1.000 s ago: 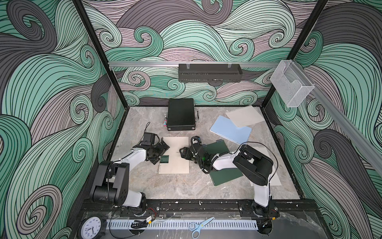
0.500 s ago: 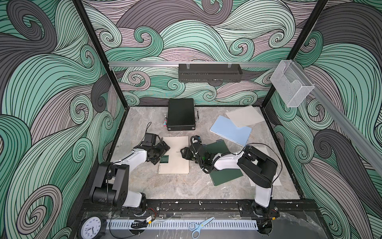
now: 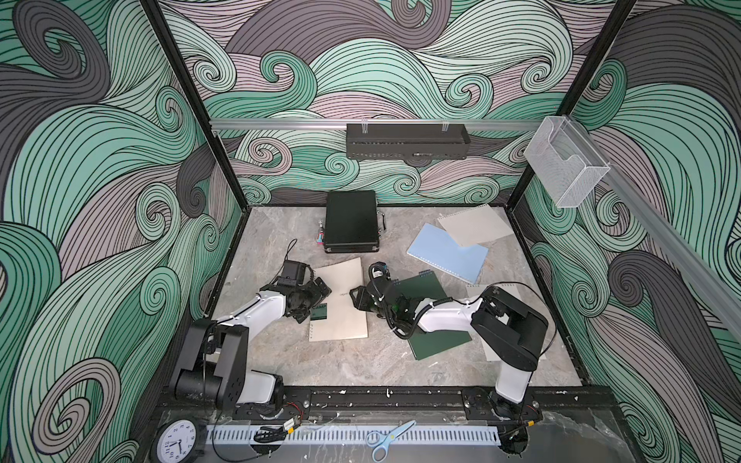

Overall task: Tear off pages from different notebooks
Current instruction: Open the notebook at the center of the board.

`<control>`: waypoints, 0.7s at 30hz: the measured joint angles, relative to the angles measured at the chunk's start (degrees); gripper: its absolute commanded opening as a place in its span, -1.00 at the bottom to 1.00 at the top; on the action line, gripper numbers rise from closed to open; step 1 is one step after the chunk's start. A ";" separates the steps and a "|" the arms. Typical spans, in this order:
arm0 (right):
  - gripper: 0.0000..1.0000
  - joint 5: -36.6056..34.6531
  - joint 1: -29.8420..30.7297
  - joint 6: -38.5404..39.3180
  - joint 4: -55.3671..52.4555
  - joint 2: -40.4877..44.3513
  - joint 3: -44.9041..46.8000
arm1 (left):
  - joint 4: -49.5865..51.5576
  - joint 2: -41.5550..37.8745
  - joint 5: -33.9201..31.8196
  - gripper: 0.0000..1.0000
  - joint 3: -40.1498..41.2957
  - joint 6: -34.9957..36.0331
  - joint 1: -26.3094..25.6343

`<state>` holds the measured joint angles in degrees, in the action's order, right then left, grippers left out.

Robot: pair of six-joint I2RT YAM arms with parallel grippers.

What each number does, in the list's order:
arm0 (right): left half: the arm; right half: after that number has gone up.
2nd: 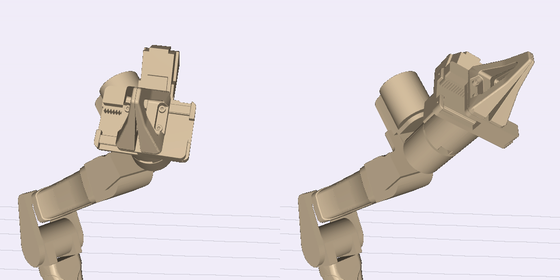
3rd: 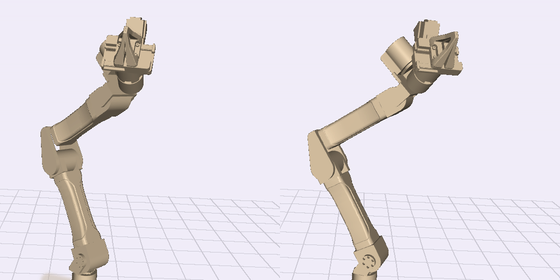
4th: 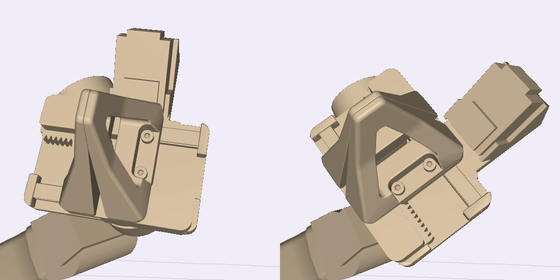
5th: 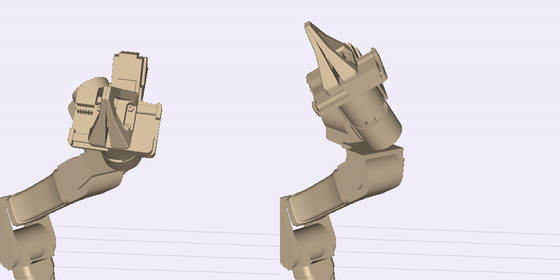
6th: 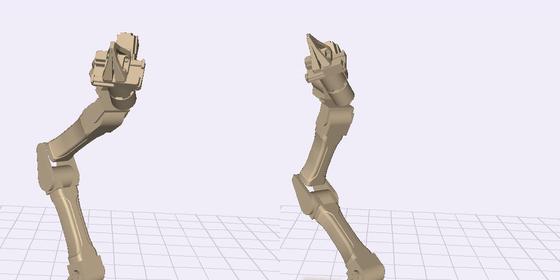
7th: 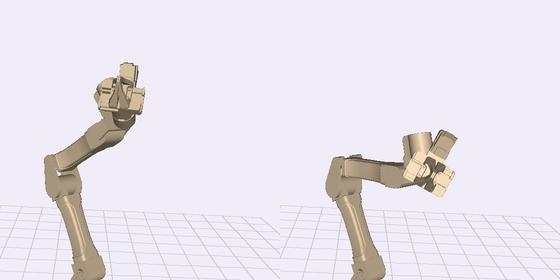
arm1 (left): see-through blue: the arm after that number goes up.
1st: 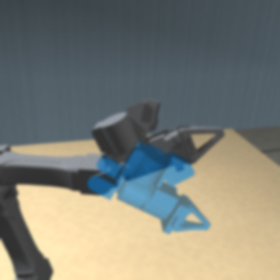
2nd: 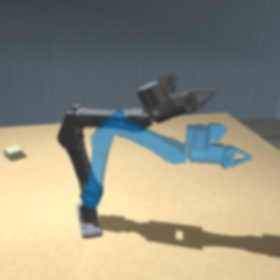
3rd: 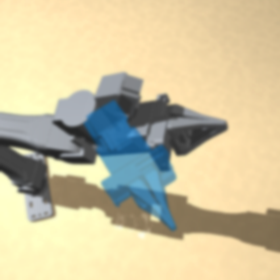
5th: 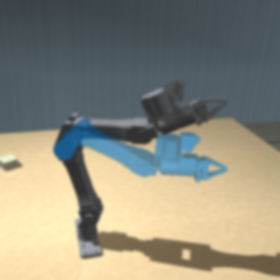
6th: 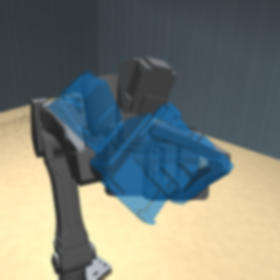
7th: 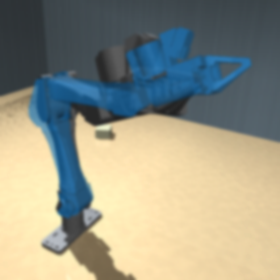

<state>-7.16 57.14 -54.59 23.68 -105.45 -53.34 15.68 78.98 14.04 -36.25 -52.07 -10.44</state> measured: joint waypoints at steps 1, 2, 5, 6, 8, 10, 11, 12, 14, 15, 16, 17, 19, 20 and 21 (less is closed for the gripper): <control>-0.19 0.63 0.31 -0.24 0.50 0.02 0.00 | 0.33 -0.09 0.07 0.97 0.02 0.00 -0.13; -0.22 1.22 0.59 -0.52 0.92 0.02 0.00 | 0.55 -0.15 0.04 0.97 0.02 0.02 -0.28; -0.27 2.69 1.07 -1.38 2.27 0.00 0.00 | 1.29 -0.42 0.07 0.97 0.02 0.07 -0.35; -0.28 3.02 1.09 -1.57 2.86 0.00 0.00 | 1.66 -0.50 0.02 0.97 0.02 0.09 -0.35; -0.28 3.32 1.09 -1.77 3.69 0.02 0.00 | 2.47 -0.72 -0.15 0.97 -0.04 0.17 -0.37; -0.28 3.45 1.09 -1.84 4.20 0.00 0.02 | 4.37 -1.33 -0.83 0.97 -0.07 0.20 -0.37; -0.27 3.52 1.09 -1.84 4.50 0.02 0.07 | 5.84 -1.86 -1.55 0.97 -0.13 0.20 -0.37; -0.24 3.54 1.09 -1.84 4.87 0.02 0.13 | 7.48 -2.49 -2.34 0.97 -0.33 0.17 -0.37; -0.21 3.78 1.09 -1.79 6.05 0.02 0.48 | 11.85 -4.50 -4.50 0.97 -1.46 0.11 -0.37; -0.20 3.96 1.09 -1.77 6.43 0.02 0.66 | 13.49 -5.51 -5.27 0.97 -2.21 0.09 -0.37; -0.18 4.17 1.09 -1.68 6.95 0.02 0.92 | 15.98 -6.91 -6.34 0.97 -3.58 0.11 -0.37; -0.17 4.37 1.09 -1.57 7.52 0.02 1.18 | 18.29 -8.15 -7.23 0.97 -5.31 0.11 -0.37; -0.17 4.70 1.11 -1.42 8.83 0.04 1.70 | 22.40 -10.40 -8.46 0.97 -9.25 0.20 -0.37; -0.16 4.81 1.16 -1.36 9.64 0.11 2.05 | 24.24 -11.41 -8.63 0.97 -11.54 0.44 -0.37; -0.16 4.92 1.18 -1.31 10.12 0.22 2.32 | 25.33 -12.22 -8.63 0.97 -13.51 0.79 -0.37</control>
<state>-2.24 58.33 -55.90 33.80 -105.23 -51.03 41.01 66.76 5.41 -49.76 -51.29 -10.81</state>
